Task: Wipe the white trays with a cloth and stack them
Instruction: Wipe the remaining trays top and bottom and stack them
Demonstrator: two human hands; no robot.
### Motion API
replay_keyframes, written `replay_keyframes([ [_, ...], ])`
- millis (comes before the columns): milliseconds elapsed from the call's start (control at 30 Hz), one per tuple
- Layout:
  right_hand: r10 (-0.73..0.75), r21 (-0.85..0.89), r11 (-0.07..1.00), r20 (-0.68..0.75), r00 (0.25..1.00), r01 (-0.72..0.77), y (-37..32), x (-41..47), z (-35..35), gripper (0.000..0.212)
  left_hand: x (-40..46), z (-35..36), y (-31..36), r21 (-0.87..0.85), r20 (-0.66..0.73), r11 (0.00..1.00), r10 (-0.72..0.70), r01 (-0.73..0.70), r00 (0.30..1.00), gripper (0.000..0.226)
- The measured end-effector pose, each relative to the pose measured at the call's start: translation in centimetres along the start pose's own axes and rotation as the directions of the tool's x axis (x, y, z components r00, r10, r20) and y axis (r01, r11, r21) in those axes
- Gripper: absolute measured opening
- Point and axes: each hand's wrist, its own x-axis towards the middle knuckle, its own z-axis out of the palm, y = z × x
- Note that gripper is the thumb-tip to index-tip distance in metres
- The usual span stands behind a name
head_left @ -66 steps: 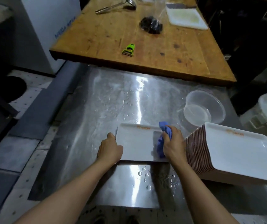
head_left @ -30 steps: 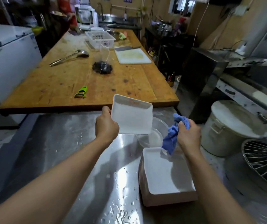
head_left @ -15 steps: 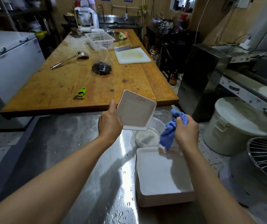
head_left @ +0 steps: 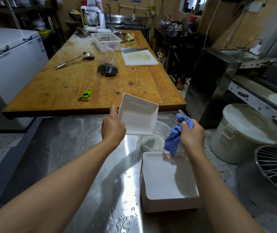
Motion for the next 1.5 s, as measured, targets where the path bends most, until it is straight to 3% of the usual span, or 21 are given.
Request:
replay_keyframes([
  [133,-0.001,0.005,1.0,0.005,1.0,0.0,-0.3,-0.5,0.4,0.022,0.0,-0.3,-1.7,-0.178,0.055,0.945,-0.267,0.273,0.962,0.023],
  [233,0.02,0.041,0.999,0.039,0.999,-0.021,-1.0,-1.3,1.3,0.021,-0.7,-1.4,-3.3,-0.352,0.138,0.817,-0.437,0.457,0.889,0.022],
  [367,-0.036,0.078,0.997,0.093,0.995,0.029,-2.9,-3.2,3.3,0.012,-1.9,-4.0,-5.3,-0.512,0.241,0.641,-0.532,0.572,0.812,0.023],
  [533,-0.243,0.12,0.967,0.165,0.956,0.225,-5.5,-6.1,6.3,0.016,-4.2,-8.2,-7.6,-0.554,0.298,0.578,-0.534,0.599,0.791,0.027],
  [667,-0.19,-0.202,0.926,0.482,0.855,0.319,-6.5,-8.4,9.0,0.037,-5.9,-10.7,-9.5,-0.566,0.316,0.588,-0.493,0.578,0.811,0.031],
  [733,-0.197,-0.419,0.786,0.526,0.828,0.454,-6.2,-9.9,9.4,0.032,-6.4,-11.7,-10.5,-0.568,0.324,0.581,-0.492,0.582,0.808,0.037],
  [767,-0.27,-0.489,0.682,0.522,0.809,0.543,-5.9,-10.7,9.5,0.028,-6.6,-12.1,-11.0,-0.573,0.33,0.571,-0.496,0.588,0.803,0.039],
  [833,-0.442,-0.473,0.572,0.51,0.738,0.67,-5.3,-12.6,9.5,0.022,-7.2,-13.0,-11.9,-0.599,0.343,0.548,-0.484,0.584,0.805,0.042],
  [900,-0.473,-0.365,0.644,0.501,0.725,0.673,-5.0,-14.4,9.7,0.017,-7.9,-13.9,-12.7,-0.631,0.372,0.522,-0.446,0.574,0.814,0.047],
  [967,-0.429,-0.34,0.72,0.468,0.773,0.605,-5.2,-15.6,9.9,0.014,-8.7,-14.5,-13.4,-0.647,0.402,0.507,-0.408,0.57,0.82,0.055],
  [1067,-0.392,-0.428,0.681,0.472,0.79,0.594,-5.5,-16.7,9.5,0.013,-9.9,-15.3,-14.4,-0.671,0.412,0.483,-0.387,0.562,0.825,0.061],
  [1200,-0.321,-0.556,0.583,0.512,0.797,0.593,-5.8,-18.4,9.4,0.032,-11.4,-16.1,-15.1,-0.728,0.428,0.4,-0.37,0.557,0.825,0.059],
  [1333,-0.344,-0.506,0.655,0.462,0.817,0.562,-7.2,-18.9,10.0,0.039,-12.9,-16.6,-14.5,-0.734,0.466,0.37,-0.336,0.569,0.819,0.053],
  [1500,-0.375,-0.39,0.717,0.483,0.792,0.577,-8.6,-18.4,11.3,0.043,-13.9,-17.8,-13.5,-0.736,0.483,0.379,-0.285,0.56,0.828,0.049],
])
